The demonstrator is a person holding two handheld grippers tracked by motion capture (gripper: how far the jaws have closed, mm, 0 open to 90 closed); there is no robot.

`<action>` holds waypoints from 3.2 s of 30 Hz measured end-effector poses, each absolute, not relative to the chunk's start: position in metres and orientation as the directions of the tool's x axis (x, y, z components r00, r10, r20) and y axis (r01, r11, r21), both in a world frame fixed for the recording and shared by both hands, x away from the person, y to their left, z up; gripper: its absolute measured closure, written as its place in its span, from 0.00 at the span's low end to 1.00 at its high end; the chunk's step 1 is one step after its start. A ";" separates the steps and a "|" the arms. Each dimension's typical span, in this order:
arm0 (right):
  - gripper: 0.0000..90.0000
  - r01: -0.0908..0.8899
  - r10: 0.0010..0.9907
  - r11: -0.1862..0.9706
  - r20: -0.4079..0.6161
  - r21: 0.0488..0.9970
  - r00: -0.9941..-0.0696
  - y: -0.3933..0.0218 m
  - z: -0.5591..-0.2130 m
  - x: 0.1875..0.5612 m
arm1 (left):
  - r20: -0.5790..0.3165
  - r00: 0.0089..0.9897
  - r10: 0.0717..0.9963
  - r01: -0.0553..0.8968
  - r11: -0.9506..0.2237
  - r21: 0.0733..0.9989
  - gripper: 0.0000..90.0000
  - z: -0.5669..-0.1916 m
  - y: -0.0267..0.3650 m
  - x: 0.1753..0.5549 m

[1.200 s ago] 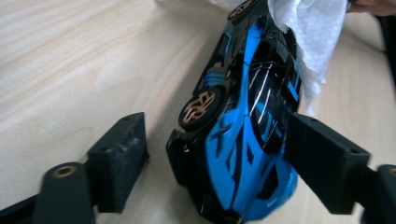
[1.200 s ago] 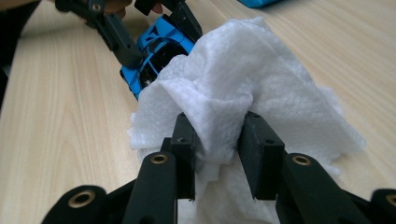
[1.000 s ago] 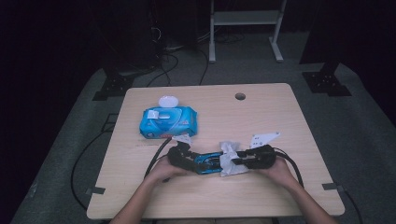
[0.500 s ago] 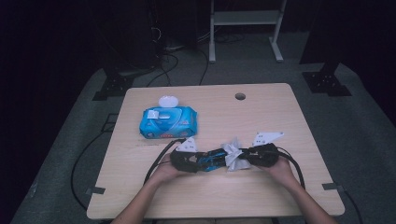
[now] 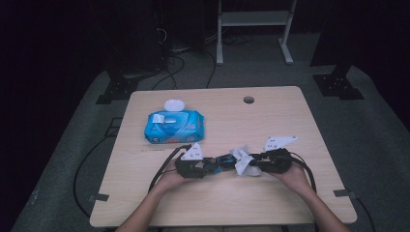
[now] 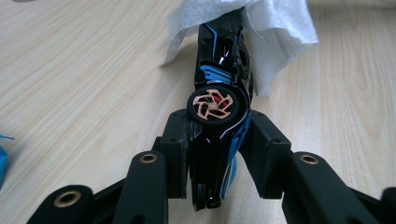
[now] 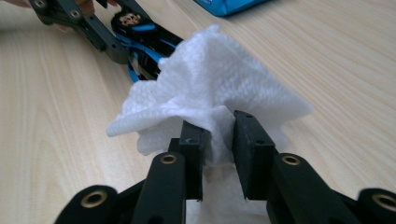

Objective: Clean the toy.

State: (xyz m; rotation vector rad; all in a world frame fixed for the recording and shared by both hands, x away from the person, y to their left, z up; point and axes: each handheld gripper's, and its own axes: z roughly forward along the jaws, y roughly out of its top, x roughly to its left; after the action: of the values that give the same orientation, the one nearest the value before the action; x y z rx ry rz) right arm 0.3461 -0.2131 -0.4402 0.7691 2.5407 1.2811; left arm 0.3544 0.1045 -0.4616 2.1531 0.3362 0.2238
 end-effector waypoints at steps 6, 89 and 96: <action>0.94 0.338 0.521 0.495 0.039 0.801 -0.853 -0.210 -0.421 0.340 | 0.034 0.945 0.325 0.155 -0.537 0.829 0.70 -0.461 0.103 0.354; 0.97 0.284 0.457 0.467 0.047 0.837 -0.888 -0.113 -0.427 0.345 | 0.023 0.951 0.308 0.156 -0.544 0.824 0.76 -0.468 0.094 0.355; 0.97 0.319 0.533 0.452 0.035 0.833 -0.845 -0.146 -0.424 0.352 | 0.029 0.950 0.310 0.152 -0.541 0.827 0.78 -0.467 0.094 0.356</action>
State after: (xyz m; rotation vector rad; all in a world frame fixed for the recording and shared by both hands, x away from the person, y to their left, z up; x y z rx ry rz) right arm 0.3519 -0.1458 -0.4244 0.7392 2.4708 1.3427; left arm 0.3558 0.0942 -0.4672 2.1499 0.3251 0.2117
